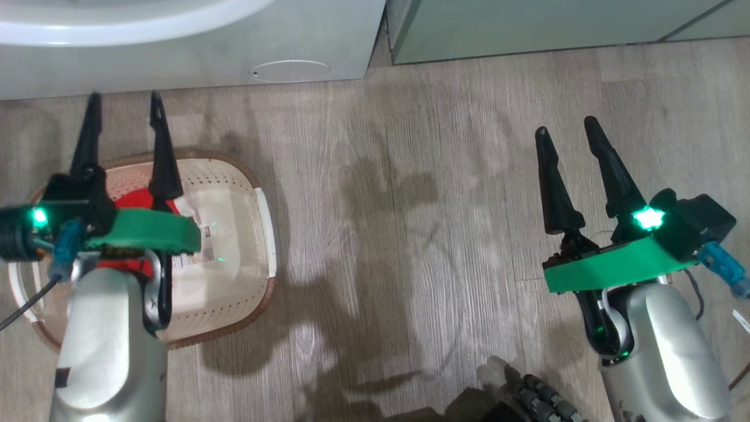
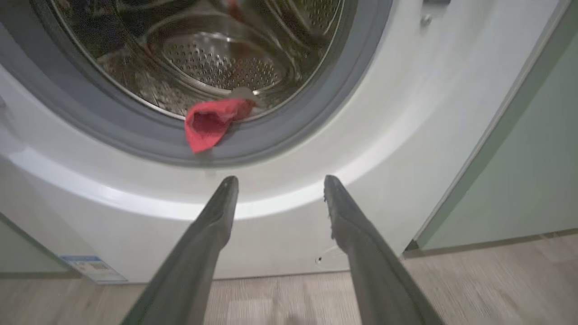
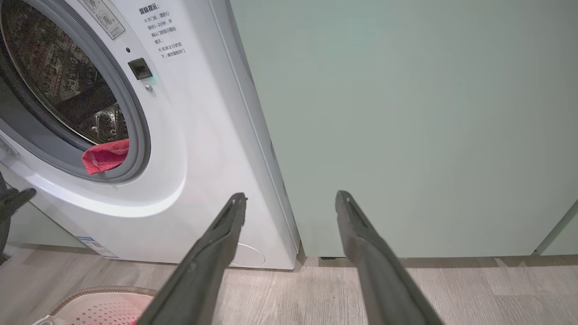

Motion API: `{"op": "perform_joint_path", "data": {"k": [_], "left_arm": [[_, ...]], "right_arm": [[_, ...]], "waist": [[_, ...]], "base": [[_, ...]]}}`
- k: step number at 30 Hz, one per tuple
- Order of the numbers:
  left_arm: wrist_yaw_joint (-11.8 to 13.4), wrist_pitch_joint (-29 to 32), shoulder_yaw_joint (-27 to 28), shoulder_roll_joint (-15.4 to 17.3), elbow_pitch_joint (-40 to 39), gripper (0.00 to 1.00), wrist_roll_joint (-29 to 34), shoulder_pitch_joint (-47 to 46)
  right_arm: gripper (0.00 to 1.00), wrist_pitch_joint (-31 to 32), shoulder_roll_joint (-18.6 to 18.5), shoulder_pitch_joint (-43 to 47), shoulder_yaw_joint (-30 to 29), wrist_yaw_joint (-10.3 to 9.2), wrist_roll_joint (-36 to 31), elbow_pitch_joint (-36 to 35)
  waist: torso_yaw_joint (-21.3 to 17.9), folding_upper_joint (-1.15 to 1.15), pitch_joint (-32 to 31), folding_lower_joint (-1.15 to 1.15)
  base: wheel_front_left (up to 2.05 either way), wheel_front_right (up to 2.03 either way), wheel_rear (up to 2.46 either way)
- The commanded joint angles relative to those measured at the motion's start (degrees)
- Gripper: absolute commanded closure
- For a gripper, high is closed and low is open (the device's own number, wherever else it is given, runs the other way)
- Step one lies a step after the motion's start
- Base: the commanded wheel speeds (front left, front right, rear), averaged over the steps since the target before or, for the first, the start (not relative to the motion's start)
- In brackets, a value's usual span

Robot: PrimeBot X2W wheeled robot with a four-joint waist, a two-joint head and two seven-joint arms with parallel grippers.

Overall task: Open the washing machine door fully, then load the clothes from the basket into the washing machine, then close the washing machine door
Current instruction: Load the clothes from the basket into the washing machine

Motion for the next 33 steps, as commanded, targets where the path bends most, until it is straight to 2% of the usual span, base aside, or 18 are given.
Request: {"op": "perform_joint_path", "data": {"k": [1,9,14,22,27,33], "left_arm": [[-0.5,-0.3,1.8,0.9,0.8,0.00,0.2,-0.3],[0.1,0.9,3.0,5.7,11.0,0.00,2.0,-7.1],[0.0,3.6,2.7,9.9,12.9,0.00,4.1,-14.2],[-4.5,15.0,0.1,18.3,14.6,0.00,7.9,-28.5],[-8.3,23.2,-0.8,22.1,17.7,0.00,7.6,-37.7],[-10.9,34.0,-4.2,25.8,23.6,0.00,7.3,-44.9]], "right_arm": [[0.00,-0.5,-0.2,0.8,1.4,0.00,0.2,-1.8],[0.00,-0.5,-0.2,-0.2,2.6,0.00,1.4,-1.5],[0.00,-0.5,-0.2,-1.1,3.6,0.00,2.1,-1.2],[0.00,-0.5,-0.2,-2.3,4.1,0.00,3.9,-0.9],[0.00,-0.5,-0.2,-3.3,4.5,0.00,4.9,-1.0],[0.00,-0.5,-0.2,-3.9,4.9,0.00,6.0,-0.8]], "waist": [[-0.1,0.00,0.5,0.00],[-1.0,0.00,3.3,0.00],[-2.0,0.00,4.3,0.00],[-4.5,0.00,5.8,0.00],[-6.0,0.00,7.2,0.00],[-7.7,0.00,8.1,0.00]], "base": [[0.00,0.00,0.00],[0.00,0.00,0.00],[0.00,0.00,0.00],[0.00,0.00,0.00],[0.00,0.00,0.00],[0.00,0.00,0.00]]}}
